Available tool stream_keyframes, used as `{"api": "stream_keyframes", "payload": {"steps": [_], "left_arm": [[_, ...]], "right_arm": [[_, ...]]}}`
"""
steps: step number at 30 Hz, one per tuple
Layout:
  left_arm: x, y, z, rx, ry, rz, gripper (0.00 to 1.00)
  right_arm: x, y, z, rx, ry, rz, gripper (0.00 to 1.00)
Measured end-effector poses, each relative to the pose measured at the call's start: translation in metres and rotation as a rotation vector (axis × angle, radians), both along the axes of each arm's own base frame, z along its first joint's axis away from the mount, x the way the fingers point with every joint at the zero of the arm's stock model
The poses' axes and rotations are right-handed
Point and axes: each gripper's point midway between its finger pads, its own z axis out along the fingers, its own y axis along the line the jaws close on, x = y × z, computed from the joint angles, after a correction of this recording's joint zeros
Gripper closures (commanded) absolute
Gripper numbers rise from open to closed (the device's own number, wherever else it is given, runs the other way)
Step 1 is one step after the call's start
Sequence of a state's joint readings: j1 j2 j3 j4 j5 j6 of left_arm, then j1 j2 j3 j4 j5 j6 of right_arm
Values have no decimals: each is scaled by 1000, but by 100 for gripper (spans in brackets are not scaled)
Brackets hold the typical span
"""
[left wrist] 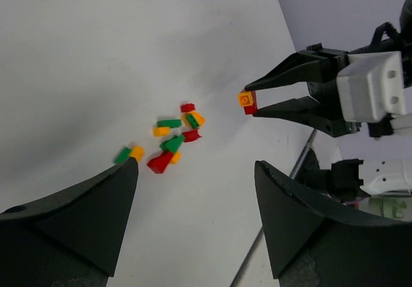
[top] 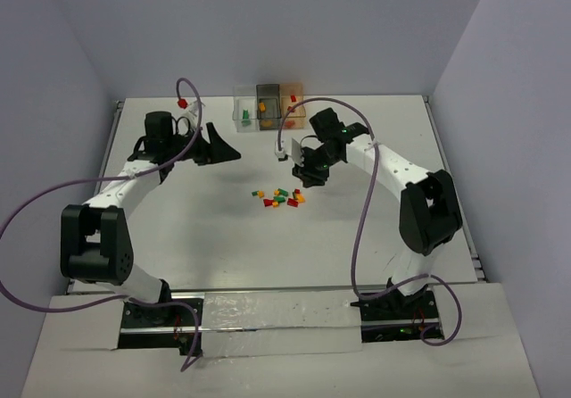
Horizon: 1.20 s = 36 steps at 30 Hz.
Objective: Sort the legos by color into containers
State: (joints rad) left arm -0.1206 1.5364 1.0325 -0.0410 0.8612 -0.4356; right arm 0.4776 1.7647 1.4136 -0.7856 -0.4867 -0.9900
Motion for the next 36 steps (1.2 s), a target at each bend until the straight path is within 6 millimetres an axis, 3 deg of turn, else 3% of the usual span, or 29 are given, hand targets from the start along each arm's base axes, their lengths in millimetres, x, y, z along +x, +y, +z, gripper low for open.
{"api": "stream_keyframes", "payload": {"steps": [5, 12, 20, 36], "left_arm": [[-25, -45, 7, -44, 50, -94, 22], [-48, -87, 7, -92, 124, -177, 28], [-53, -103, -3, -125, 204, -200, 35], [-60, -119, -11, -169, 283, -243, 48]], "right_arm": [[-20, 28, 32, 79, -20, 29, 92], [-36, 48, 40, 118, 26, 15, 93], [-30, 59, 59, 165, 16, -24, 93], [-33, 69, 70, 189, 18, -33, 94]]}}
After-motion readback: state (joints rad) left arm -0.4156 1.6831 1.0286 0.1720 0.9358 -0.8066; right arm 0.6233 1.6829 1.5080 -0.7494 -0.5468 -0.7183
